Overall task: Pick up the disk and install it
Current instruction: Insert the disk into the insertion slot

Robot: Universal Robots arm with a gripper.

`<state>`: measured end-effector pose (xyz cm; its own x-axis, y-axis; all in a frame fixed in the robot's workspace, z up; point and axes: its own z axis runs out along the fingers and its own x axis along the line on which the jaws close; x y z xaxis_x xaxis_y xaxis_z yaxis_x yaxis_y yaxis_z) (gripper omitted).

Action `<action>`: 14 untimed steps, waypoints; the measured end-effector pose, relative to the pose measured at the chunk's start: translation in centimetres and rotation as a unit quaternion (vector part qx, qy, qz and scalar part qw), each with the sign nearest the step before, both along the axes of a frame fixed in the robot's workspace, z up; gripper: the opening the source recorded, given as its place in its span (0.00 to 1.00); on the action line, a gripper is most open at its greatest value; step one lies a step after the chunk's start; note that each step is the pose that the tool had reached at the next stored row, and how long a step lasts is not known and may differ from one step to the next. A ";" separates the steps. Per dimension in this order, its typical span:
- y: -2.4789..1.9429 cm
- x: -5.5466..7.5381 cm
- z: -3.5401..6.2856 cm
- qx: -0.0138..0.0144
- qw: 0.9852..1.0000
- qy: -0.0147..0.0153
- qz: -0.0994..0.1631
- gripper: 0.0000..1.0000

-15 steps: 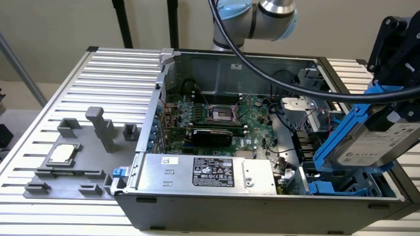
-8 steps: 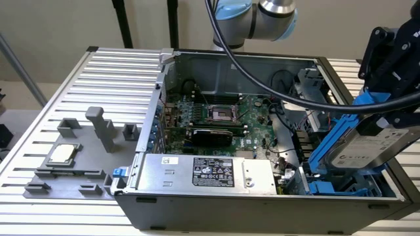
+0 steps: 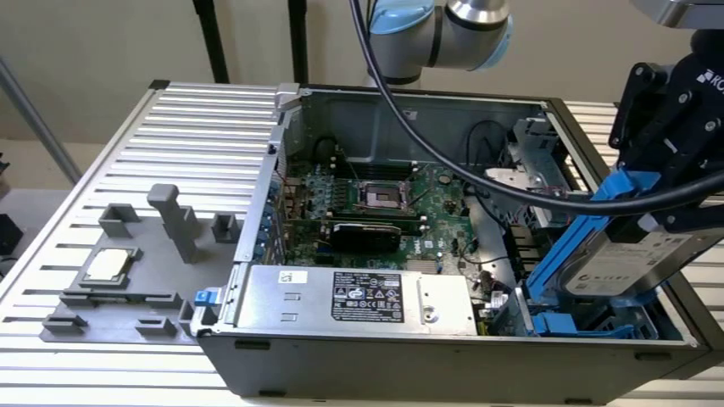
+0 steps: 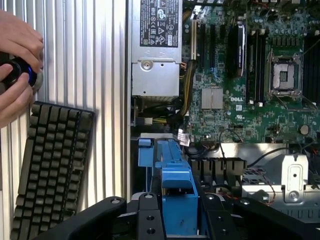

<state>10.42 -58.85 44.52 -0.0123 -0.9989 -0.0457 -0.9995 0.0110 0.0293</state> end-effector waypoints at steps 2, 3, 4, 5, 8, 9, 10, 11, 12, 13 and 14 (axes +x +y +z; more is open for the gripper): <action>0.00 0.0 -0.18 0.000 1.000 0.000 0.000 0.33; 0.00 0.0 -0.28 0.000 1.000 0.000 0.000 0.33; 0.00 0.0 -0.36 0.000 1.000 0.000 0.000 0.33; 0.00 0.0 -0.45 0.000 1.000 0.000 0.000 0.33; 0.00 0.0 -0.59 0.000 1.000 0.000 0.000 0.33; 0.00 0.0 -0.61 0.000 1.000 0.001 0.000 0.33; 0.00 0.1 -0.64 0.000 1.000 0.001 0.000 0.33; 0.00 0.1 -0.67 0.000 1.000 0.001 0.000 0.33; 0.00 0.1 -0.68 0.000 1.000 0.001 0.000 0.33; 0.00 0.2 -0.70 0.000 1.000 0.001 0.000 0.33; 0.00 0.2 -0.73 0.000 1.000 0.001 0.000 0.33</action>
